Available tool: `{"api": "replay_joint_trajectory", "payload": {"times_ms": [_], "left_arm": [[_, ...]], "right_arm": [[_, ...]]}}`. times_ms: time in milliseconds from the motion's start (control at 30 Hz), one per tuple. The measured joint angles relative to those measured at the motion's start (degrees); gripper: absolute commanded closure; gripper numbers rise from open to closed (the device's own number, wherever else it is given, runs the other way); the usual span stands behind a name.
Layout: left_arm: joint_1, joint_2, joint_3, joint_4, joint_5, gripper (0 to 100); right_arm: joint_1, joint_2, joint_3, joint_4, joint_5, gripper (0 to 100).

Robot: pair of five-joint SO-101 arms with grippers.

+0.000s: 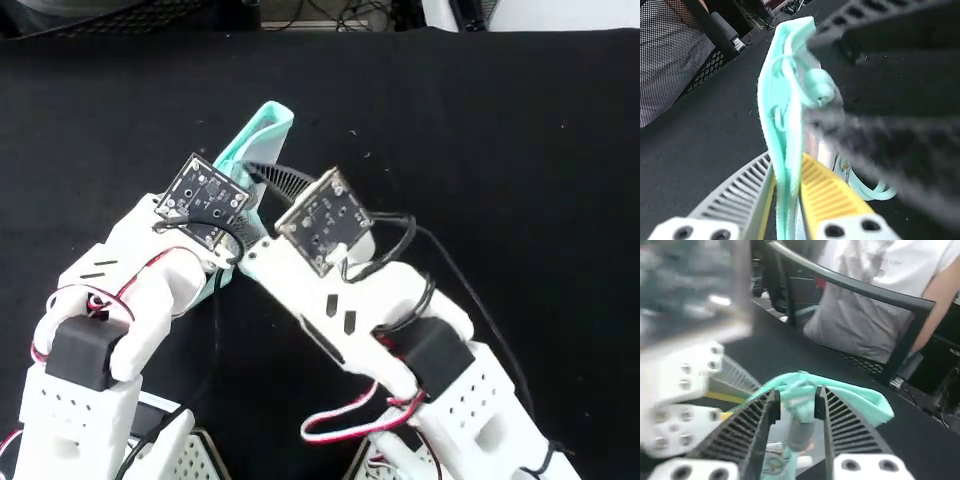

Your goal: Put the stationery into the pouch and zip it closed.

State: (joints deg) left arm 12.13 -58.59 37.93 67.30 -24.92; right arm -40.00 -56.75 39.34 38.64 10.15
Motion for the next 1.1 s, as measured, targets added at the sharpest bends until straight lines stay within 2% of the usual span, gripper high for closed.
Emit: {"api": "replay_joint_trajectory", "payload": {"times_ms": [100, 233, 333, 500, 667, 833, 1100], "left_arm": [[0.0, 0.0, 0.0, 0.0, 0.0, 97], [0.0, 0.0, 0.0, 0.0, 0.0, 97], [0.0, 0.0, 0.0, 0.0, 0.0, 97], [0.0, 0.0, 0.0, 0.0, 0.0, 97], [0.0, 0.0, 0.0, 0.0, 0.0, 97], [0.0, 0.0, 0.0, 0.0, 0.0, 97], [-0.2, 0.0, 0.0, 0.0, 0.0, 97]], "right_arm": [[1.7, 0.0, 1.5, -1.6, 0.0, 87.6], [3.7, 0.1, 1.8, -1.8, 0.0, 95.9], [4.6, 0.1, 1.8, -2.3, 0.1, 96.7], [4.7, 0.1, 1.8, -2.4, 2.7, 95.6], [4.1, 0.0, 1.8, 0.4, 3.0, 82.8], [2.1, -0.2, 1.8, 2.2, 3.0, 87.6], [1.1, 1.4, 1.6, -0.1, 3.0, 86.8]]}}
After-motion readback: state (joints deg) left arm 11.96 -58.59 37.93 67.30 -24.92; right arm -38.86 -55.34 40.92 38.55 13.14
